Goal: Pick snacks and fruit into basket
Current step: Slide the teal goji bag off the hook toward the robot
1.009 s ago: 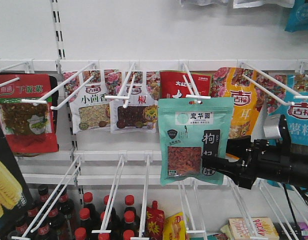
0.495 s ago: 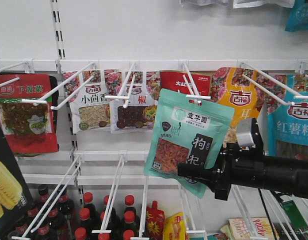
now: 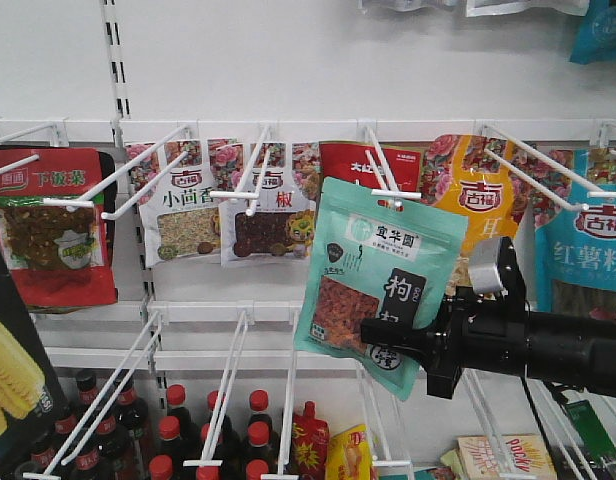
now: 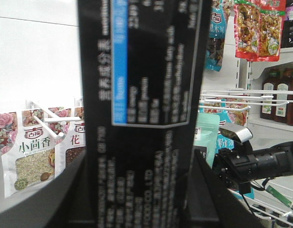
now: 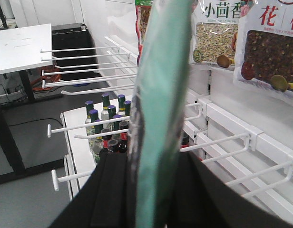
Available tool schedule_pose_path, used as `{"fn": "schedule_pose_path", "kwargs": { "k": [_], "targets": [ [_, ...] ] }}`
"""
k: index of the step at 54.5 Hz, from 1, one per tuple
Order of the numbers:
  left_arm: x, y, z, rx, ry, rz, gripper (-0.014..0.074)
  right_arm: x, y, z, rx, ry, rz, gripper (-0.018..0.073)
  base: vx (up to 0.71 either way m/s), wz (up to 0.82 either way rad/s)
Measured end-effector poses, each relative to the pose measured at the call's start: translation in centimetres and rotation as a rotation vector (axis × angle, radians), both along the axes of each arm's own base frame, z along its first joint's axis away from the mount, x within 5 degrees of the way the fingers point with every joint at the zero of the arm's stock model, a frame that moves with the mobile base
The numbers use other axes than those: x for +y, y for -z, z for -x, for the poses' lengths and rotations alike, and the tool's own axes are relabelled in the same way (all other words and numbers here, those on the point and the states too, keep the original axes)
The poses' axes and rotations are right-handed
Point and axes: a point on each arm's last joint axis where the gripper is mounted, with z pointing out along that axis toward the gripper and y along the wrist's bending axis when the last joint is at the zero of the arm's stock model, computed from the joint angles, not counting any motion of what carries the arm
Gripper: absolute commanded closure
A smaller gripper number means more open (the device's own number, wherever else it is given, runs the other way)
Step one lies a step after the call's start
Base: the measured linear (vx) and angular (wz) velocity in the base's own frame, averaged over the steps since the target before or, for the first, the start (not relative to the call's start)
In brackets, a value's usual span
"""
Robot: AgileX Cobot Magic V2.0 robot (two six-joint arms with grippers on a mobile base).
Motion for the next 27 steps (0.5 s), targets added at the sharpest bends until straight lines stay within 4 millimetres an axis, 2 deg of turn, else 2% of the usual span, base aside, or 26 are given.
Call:
{"fn": "schedule_pose_path", "kwargs": {
  "k": [21, 27],
  "targets": [
    [0.00, 0.00, 0.00, 0.000, 0.000, 0.000, 0.0603, 0.11, -0.10, 0.25, 0.060, -0.019, -0.034, 0.0567, 0.00, 0.00],
    [0.00, 0.00, 0.00, 0.000, 0.000, 0.000, 0.0603, 0.11, -0.75, 0.83, 0.067, -0.030, -0.004, 0.0567, 0.00, 0.00]
  ]
}}
